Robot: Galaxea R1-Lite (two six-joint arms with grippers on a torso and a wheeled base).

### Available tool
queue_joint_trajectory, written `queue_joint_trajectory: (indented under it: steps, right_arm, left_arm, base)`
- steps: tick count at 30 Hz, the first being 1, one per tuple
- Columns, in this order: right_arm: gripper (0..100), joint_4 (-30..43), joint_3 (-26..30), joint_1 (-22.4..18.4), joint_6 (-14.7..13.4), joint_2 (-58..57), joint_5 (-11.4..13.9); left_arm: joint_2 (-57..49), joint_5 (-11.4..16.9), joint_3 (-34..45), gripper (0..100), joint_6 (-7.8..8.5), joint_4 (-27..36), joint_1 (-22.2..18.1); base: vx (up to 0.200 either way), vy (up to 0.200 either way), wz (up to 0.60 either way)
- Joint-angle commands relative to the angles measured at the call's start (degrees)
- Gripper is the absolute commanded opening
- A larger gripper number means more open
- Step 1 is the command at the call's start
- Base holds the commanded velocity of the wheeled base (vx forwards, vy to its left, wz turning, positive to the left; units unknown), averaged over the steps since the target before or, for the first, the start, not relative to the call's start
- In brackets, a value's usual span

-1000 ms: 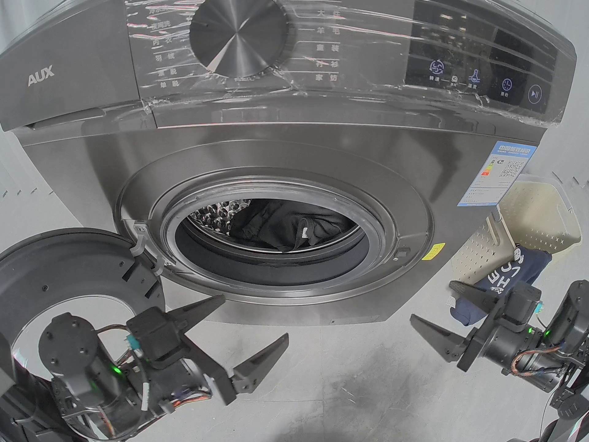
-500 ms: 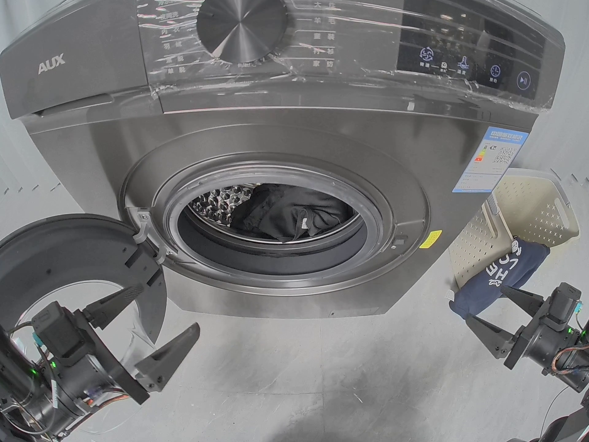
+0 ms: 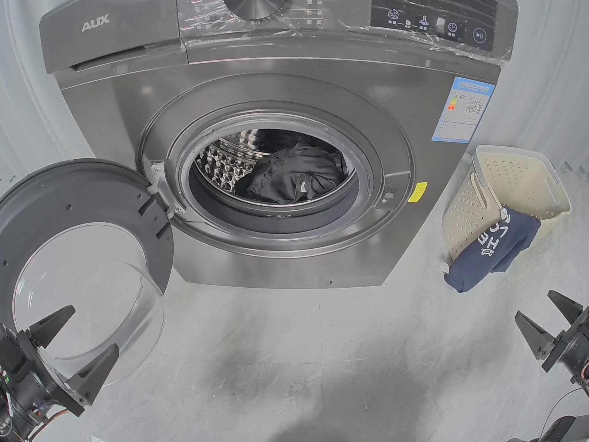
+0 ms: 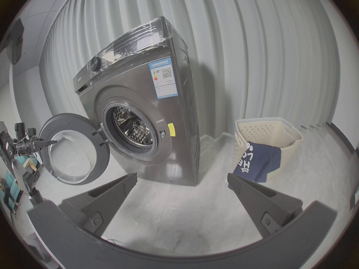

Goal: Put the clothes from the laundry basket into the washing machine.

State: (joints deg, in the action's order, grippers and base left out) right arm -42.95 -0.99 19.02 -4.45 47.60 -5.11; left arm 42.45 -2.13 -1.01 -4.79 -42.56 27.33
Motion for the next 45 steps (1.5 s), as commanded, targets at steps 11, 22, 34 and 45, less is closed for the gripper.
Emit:
queue_joint_trajectory:
  steps: [11, 22, 34, 45]
  right_arm:
    - [100, 32.75, 0.90, -15.77, 1.55, -38.29, 4.76]
    - [100, 42.95, 0.99, -19.19, 3.39, -47.60, 3.97]
    - [100, 42.68, 0.99, -19.11, 4.54, -47.60, 5.37]
    - [100, 42.68, 0.99, -19.11, 4.54, -47.60, 5.37]
  left_arm:
    - [-34.45, 6.62, 1.01, 100, 0.31, 32.63, -19.51]
    - [-39.72, 8.02, 1.01, 100, 5.85, 38.60, -28.39]
    - [-42.45, 1.96, 0.92, 100, 5.67, 42.82, -27.42]
    - [-42.36, 2.05, 0.92, 100, 5.58, 42.73, -27.51]
  base:
    - [0.000, -0.127, 0.00]
    - [0.000, -0.036, 0.00]
    - [-0.050, -0.050, 0.00]
    - [-0.055, -0.200, 0.00]
